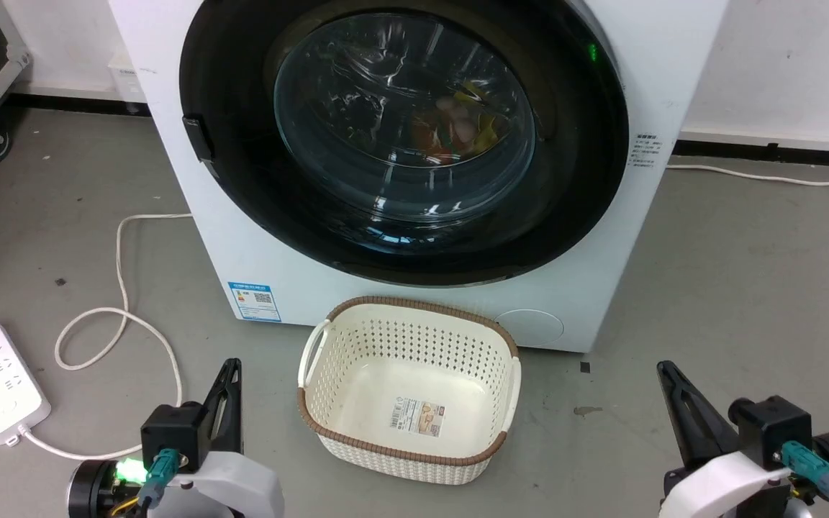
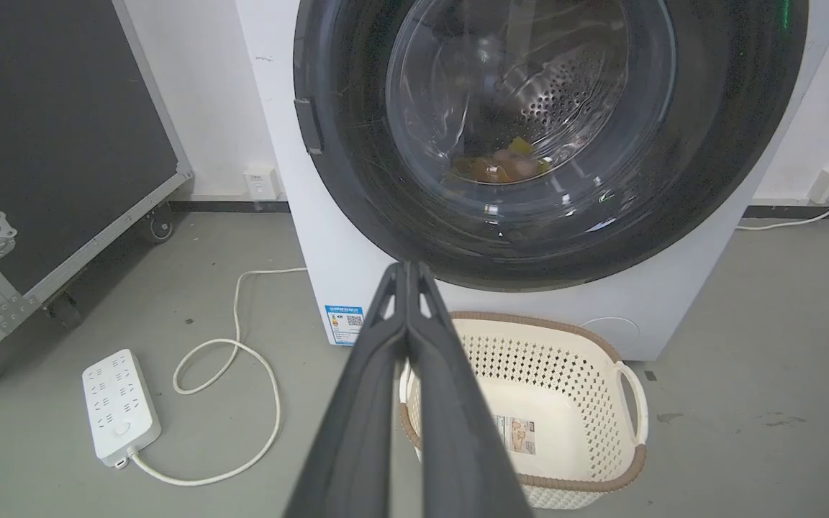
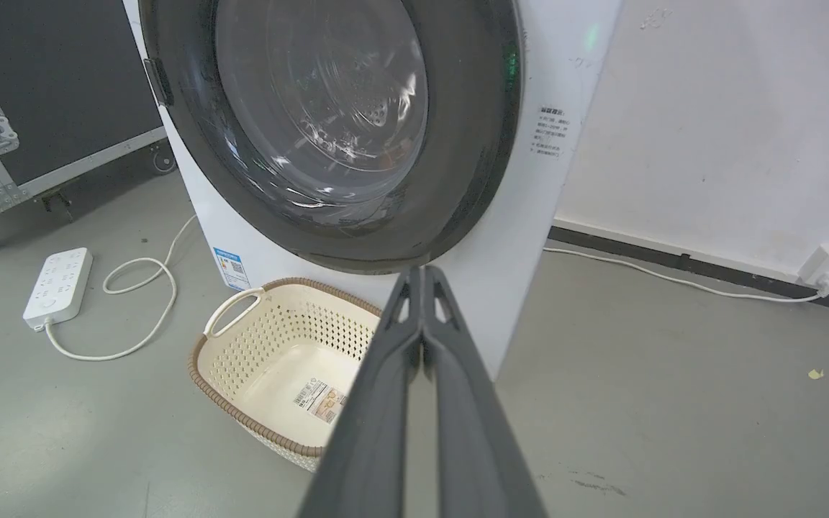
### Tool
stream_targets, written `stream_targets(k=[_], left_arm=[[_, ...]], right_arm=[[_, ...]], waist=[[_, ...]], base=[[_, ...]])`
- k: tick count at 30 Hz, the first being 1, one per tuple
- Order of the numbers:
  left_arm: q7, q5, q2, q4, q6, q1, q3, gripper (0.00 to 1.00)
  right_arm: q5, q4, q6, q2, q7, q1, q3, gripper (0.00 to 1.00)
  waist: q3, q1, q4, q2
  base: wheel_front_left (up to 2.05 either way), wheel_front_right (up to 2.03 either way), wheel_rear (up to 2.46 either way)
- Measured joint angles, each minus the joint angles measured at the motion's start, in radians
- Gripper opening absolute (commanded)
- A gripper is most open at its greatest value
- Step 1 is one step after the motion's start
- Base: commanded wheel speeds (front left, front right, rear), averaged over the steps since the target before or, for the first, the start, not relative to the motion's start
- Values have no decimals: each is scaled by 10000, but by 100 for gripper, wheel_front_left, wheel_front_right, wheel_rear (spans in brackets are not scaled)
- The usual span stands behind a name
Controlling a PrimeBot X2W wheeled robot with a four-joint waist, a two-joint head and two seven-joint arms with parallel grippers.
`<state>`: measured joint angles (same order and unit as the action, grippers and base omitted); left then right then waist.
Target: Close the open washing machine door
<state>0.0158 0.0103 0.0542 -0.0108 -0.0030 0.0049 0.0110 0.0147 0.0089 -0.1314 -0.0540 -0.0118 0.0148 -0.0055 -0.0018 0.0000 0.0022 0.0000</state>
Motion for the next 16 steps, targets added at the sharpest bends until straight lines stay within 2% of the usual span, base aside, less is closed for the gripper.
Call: stream_targets(k=[16], left_arm=[[-155, -75, -29, 65, 2, -1, -86, 0]], right_arm=[[-71, -23, 0, 0, 113, -10, 54, 0]], waist=[[18, 0, -22, 0]], base=[[0, 0, 0]])
